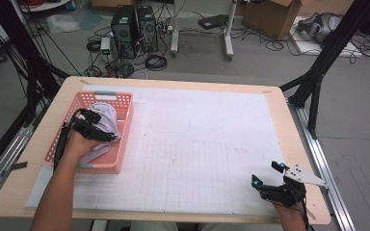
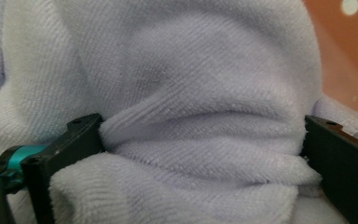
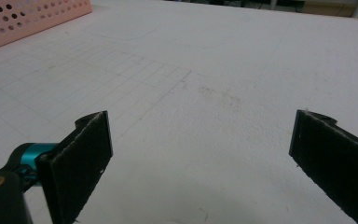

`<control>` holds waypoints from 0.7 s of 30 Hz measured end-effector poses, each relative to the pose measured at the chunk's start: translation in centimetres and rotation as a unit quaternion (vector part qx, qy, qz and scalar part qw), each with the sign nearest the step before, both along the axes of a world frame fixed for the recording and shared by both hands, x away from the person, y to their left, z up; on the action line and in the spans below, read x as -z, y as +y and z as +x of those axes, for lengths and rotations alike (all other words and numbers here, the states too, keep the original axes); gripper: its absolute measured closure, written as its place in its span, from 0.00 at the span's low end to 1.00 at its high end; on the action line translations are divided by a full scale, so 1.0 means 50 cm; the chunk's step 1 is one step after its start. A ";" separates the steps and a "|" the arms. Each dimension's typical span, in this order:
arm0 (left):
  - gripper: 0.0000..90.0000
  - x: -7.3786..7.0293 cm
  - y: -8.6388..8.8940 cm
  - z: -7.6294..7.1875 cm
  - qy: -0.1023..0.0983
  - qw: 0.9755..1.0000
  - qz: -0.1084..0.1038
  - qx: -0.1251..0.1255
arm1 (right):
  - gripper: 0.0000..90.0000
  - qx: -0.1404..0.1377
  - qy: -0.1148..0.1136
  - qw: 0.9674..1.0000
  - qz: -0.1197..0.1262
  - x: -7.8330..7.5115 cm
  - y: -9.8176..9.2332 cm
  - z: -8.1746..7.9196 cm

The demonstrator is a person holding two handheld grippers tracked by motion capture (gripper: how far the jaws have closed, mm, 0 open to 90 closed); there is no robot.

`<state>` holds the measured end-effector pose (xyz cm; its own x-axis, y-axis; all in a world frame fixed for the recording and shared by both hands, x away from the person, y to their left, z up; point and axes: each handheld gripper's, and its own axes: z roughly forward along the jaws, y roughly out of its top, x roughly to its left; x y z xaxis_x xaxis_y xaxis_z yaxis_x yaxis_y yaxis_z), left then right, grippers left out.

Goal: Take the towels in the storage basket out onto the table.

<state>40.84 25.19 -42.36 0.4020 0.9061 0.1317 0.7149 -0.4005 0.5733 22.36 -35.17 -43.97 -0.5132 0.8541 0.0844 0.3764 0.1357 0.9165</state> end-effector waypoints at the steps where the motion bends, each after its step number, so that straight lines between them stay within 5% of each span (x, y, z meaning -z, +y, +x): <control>1: 0.06 0.000 -0.002 0.000 -0.002 1.000 0.005 -0.003 | 0.05 0.001 0.000 1.000 0.000 0.000 -0.001 -0.001; 15: 0.43 -0.016 -0.006 -0.005 0.011 0.999 -0.006 -0.034 | 0.05 0.008 -0.010 1.000 0.007 -0.007 -0.009 -0.006; 18: 0.51 -0.024 0.006 -0.007 0.012 0.999 -0.030 -0.041 | 0.05 0.008 -0.011 1.000 0.008 -0.008 -0.011 -0.005; 21: 0.52 -0.031 0.022 -0.011 0.002 0.995 -0.075 -0.059 | 0.05 0.010 -0.010 1.000 0.010 -0.008 -0.013 -0.006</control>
